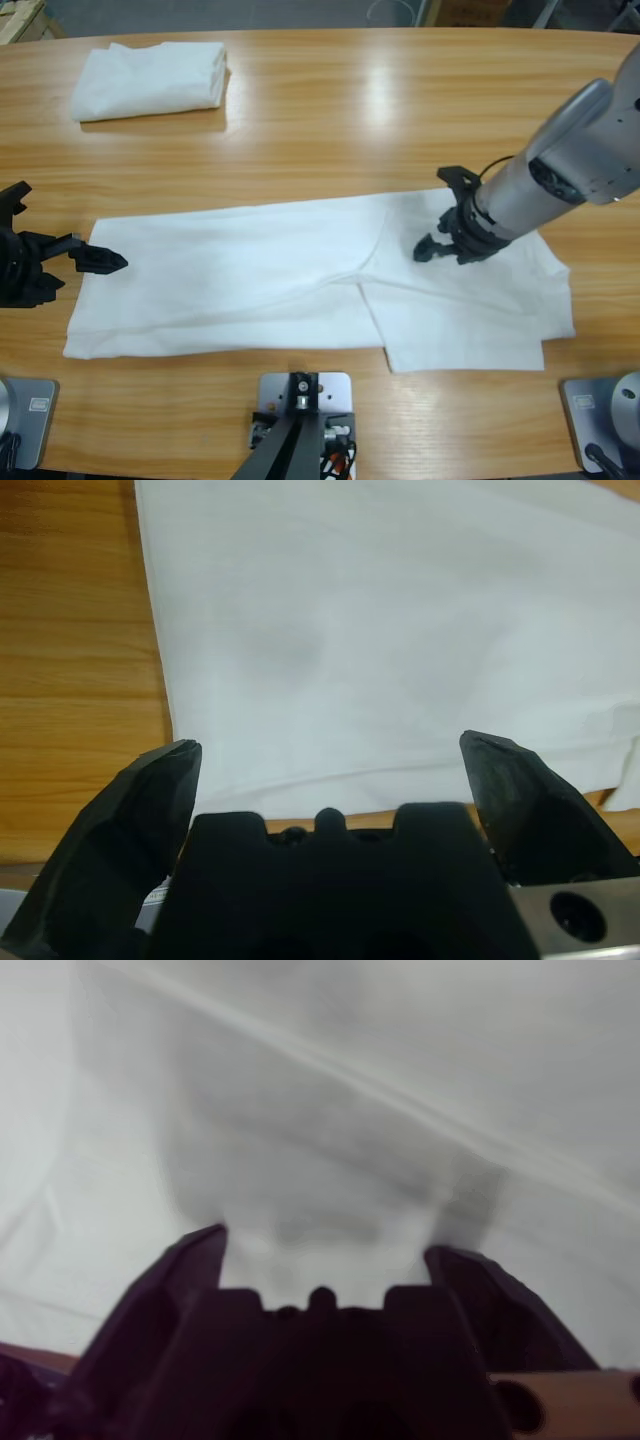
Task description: Fold clothes
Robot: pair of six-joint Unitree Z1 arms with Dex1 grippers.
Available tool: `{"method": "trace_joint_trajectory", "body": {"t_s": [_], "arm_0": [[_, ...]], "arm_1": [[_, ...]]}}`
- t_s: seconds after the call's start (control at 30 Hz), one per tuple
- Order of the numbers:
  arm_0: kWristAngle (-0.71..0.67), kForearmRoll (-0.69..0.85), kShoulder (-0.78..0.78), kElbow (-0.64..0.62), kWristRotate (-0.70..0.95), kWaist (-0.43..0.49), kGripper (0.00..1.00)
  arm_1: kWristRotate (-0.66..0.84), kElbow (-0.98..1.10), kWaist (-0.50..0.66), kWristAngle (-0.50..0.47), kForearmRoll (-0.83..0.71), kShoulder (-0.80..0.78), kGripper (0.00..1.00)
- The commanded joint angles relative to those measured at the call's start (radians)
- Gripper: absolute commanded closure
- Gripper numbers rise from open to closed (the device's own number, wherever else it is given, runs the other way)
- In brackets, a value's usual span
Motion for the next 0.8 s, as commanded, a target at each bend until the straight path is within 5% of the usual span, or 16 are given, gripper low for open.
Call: {"method": "trace_joint_trajectory", "body": {"t_s": [0.03,0.4,0.63,0.8], "arm_0": [[0.024,0.013,-0.039,0.044,-0.006,0.018,0.009],[0.024,0.004,0.003,0.042,-0.006,0.039,0.0],[0.005,-0.163,0.235,0.031,0.06,0.045,0.002],[0.003,-0.208,0.283,-0.056,0.209,0.15,0.001]], "arm_1": [[0.005,0.028,0.003,-0.06,-0.045,0.188,0.0],[-0.102,-0.042,-0.308,-0.127,0.002,0.227,0.0],[-0.118,-0.093,-0.317,-0.123,0.086,0.15,0.0],[-0.118,-0.106,-0.303,-0.11,0.136,0.058,0.0]]}}
